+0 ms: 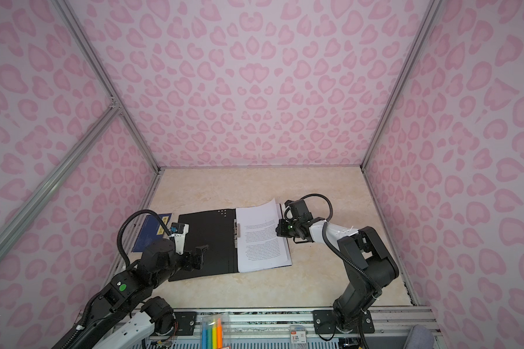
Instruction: Put the files into the folder
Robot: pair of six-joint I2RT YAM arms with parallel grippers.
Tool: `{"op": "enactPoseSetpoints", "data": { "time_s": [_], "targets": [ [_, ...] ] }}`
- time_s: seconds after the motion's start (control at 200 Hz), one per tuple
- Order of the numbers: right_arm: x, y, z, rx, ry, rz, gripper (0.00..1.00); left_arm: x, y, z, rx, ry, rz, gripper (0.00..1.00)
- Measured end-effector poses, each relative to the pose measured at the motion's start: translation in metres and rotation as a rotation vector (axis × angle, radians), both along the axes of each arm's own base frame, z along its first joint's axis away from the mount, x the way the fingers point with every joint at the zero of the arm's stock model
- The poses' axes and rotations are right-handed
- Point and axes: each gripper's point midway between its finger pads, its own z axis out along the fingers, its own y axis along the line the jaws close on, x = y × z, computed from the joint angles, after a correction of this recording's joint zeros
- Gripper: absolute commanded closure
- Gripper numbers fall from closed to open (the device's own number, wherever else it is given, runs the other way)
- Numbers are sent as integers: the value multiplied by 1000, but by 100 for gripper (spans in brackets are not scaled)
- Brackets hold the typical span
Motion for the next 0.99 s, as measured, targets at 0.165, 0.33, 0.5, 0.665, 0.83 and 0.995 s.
{"op": "enactPoseSetpoints", "data": {
  "time_s": [0.165, 0.33, 0.5, 0.665, 0.83, 0.995],
  "targets": [
    [-1, 0, -3, -1, 4, 2, 96, 0, 0, 0, -1, 1, -2, 3],
    [-1, 1, -4, -1, 1, 2, 74, 0, 0, 0, -1, 2, -2, 2],
    [1, -3, -5, -20, -5, -13, 44, 0, 0, 0, -1, 2, -2, 3],
    [3, -19, -6, -72, -2, -63, 30, 0, 0, -1, -1, 3, -1, 3],
    [12, -54, 7, -152, -30, -190, 27, 0, 0, 0, -5, 4, 1, 2],
    [26, -10, 46, -119, -117, -97, 26, 4, -5, -5, -64, 38, 41, 1]
  ]
}}
